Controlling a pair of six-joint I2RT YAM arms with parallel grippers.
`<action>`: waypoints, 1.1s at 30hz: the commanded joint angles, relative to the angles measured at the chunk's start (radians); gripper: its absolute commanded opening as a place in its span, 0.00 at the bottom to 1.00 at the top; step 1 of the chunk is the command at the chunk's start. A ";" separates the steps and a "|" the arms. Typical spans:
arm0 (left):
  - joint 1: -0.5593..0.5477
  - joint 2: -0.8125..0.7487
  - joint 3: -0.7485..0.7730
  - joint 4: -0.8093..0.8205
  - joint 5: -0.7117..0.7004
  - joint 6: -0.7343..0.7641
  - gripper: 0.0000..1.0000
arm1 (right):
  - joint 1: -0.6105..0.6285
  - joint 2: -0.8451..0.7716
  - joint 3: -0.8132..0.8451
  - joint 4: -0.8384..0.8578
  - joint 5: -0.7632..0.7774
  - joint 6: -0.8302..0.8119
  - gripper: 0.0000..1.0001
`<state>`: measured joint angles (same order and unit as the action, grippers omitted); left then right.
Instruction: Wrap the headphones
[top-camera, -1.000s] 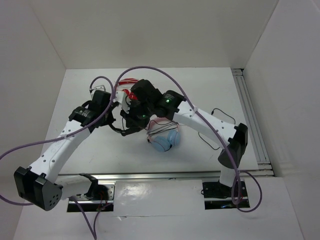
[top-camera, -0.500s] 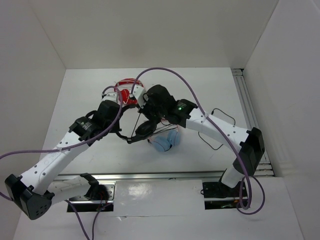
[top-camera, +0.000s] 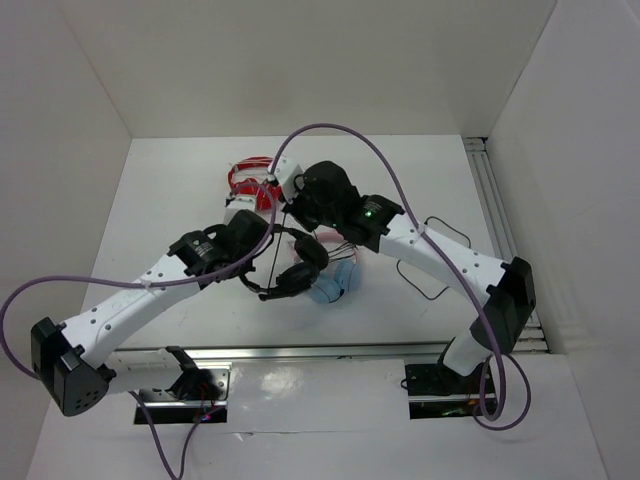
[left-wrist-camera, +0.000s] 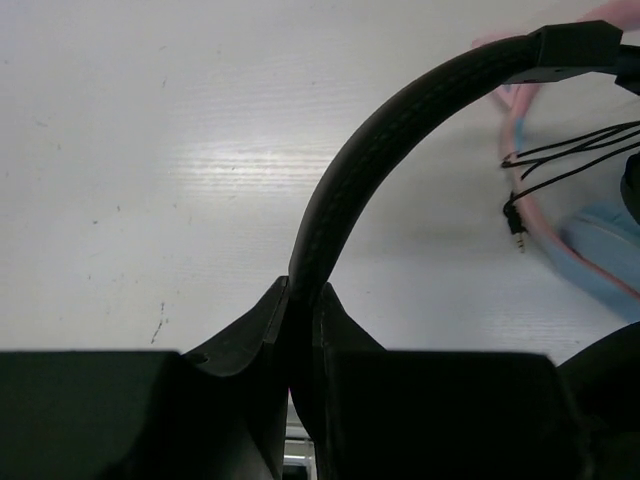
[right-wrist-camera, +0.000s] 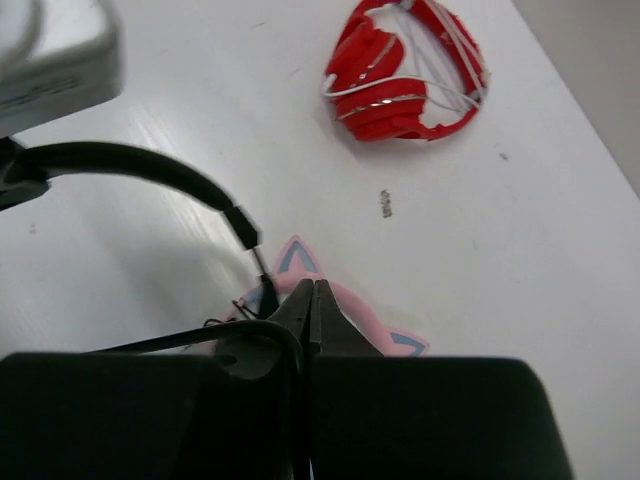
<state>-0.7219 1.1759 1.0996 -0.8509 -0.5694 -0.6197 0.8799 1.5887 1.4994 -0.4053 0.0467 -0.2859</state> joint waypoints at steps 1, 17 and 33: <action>-0.030 -0.002 0.019 -0.143 -0.027 0.011 0.00 | -0.079 -0.101 0.009 0.192 0.128 -0.027 0.01; -0.039 -0.228 0.081 -0.105 0.382 0.186 0.00 | -0.320 -0.019 -0.018 0.344 -0.240 0.073 0.12; -0.048 -0.099 0.693 -0.443 0.062 -0.005 0.00 | -0.251 0.420 -0.122 1.132 -0.668 0.632 0.32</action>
<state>-0.7666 1.0470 1.6802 -1.2259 -0.4561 -0.5636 0.5823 1.8709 1.3025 0.5091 -0.5732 0.2031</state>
